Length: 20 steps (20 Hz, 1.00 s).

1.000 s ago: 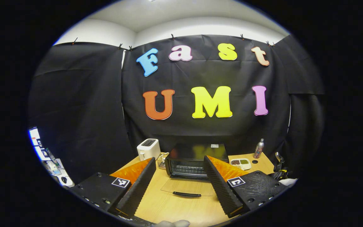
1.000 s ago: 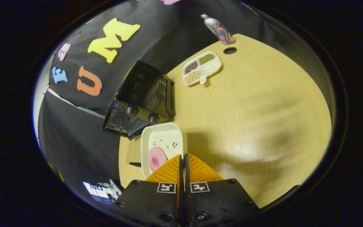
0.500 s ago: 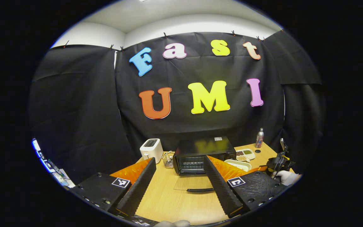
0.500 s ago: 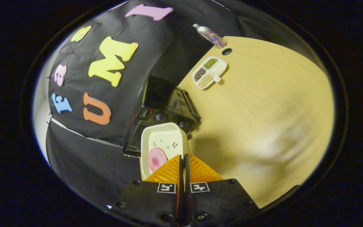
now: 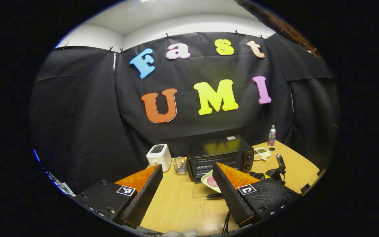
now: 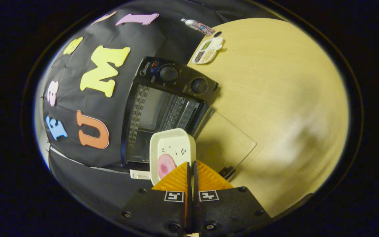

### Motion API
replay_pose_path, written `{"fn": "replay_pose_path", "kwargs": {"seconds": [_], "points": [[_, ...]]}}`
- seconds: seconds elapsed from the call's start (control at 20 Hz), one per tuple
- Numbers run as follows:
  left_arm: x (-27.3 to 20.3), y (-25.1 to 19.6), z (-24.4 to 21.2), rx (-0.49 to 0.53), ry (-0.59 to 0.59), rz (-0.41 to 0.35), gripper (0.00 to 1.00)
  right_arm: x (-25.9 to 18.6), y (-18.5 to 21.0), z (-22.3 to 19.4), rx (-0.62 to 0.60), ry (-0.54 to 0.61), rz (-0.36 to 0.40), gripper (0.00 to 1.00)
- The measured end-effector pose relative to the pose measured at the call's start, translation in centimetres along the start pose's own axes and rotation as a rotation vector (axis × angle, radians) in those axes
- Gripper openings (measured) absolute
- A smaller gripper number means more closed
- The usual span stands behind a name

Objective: Open the electric oven with the left hand, put the food in, and close the electric oven.

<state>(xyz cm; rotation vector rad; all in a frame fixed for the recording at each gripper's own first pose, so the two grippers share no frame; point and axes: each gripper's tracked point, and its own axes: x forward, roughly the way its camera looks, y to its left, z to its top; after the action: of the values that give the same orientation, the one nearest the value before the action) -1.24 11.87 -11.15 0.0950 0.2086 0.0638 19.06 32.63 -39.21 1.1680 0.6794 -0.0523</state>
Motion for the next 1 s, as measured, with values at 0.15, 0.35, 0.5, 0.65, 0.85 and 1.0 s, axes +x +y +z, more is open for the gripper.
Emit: {"fn": "replay_pose_path", "kwargs": {"seconds": [0.15, 0.35, 0.5, 0.65, 0.85, 1.0], "points": [[0.6, 0.7, -1.2, -0.015, 0.020, -0.005, 0.97, 2.2, 0.9, -0.4, 0.027, -0.012, -0.001, 0.04], [1.9, 1.2, -1.8, -0.037, 0.030, -0.013, 0.97, 4.8, 0.9, 1.5, 0.069, -0.053, -0.027, 0.00], [3.3, 1.7, -2.3, -0.036, 0.045, -0.017, 0.97, 7.1, 1.5, 3.0, 0.068, -0.055, -0.033, 0.00], [4.7, 2.3, -2.9, -0.046, 0.059, -0.002, 0.97, 8.6, 2.6, 5.0, 0.056, -0.085, -0.021, 0.04], [5.7, 2.6, -3.6, -0.079, 0.082, 0.010, 0.96, 9.7, 3.5, 7.1, 0.030, -0.118, 0.008, 0.06], [6.0, 2.7, -3.4, -0.081, 0.084, 0.014, 0.97, 9.6, 4.3, 7.6, 0.017, -0.102, 0.060, 0.11]]}}
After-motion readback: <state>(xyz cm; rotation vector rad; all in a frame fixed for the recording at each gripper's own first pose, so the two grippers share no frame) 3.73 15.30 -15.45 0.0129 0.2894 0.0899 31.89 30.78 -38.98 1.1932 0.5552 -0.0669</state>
